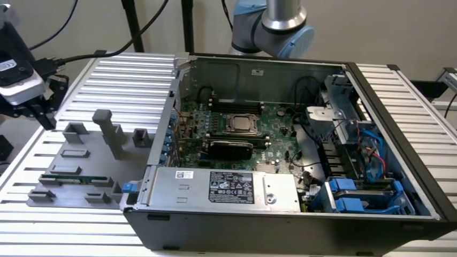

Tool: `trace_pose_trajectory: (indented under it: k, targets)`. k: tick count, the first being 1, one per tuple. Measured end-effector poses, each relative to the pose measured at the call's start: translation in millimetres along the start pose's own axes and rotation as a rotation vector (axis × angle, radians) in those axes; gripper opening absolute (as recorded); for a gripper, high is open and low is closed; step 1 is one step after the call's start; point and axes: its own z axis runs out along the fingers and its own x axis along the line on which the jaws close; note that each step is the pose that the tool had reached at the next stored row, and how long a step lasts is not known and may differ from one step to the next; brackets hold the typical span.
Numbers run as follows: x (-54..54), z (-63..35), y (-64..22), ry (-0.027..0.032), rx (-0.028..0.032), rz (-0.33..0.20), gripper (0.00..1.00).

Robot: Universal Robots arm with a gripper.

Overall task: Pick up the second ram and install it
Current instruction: 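Pick up the second ram and move it above second insertion slot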

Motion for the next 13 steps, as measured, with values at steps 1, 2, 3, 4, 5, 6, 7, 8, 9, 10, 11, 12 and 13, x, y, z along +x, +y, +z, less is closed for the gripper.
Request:
trace_pose_trajectory:
  k: [1,2,3,4,5,6,7,8,9,10,11,12,13]
  targets:
    - [0.0,0.5,0.0,0.0008,-0.0004,-0.017,0.11]
    - [0.0,0.9,-0.1,0.0016,-0.0008,-0.036,0.11]
    - [0.0,1.4,-0.1,0.0026,-0.0012,-0.053,0.11]
    - [0.0,1.8,-0.1,0.0035,-0.0015,-0.072,0.11]
    - [0.1,2.3,-0.1,0.0044,-0.002,-0.09,0.11]
    - [0.0,2.8,-0.1,0.0053,-0.0024,-0.109,0.11]
    - [0.1,3.3,-0.2,0.0061,-0.0028,-0.127,0.11]
    - [0.1,3.7,-0.2,0.0071,-0.0031,-0.145,0.11]
    - [0.1,4.2,-0.2,0.008,-0.0035,-0.163,0.11]
    - [0.1,4.6,-0.2,0.0089,-0.0039,-0.181,0.11]
    - [0.1,5.1,-0.3,0.0098,-0.0043,-0.199,0.11]
    - [0.1,5.6,-0.3,0.0106,-0.0048,-0.218,0.11]
    - [0.1,6.1,-0.3,0.0115,-0.0052,-0.236,0.11]
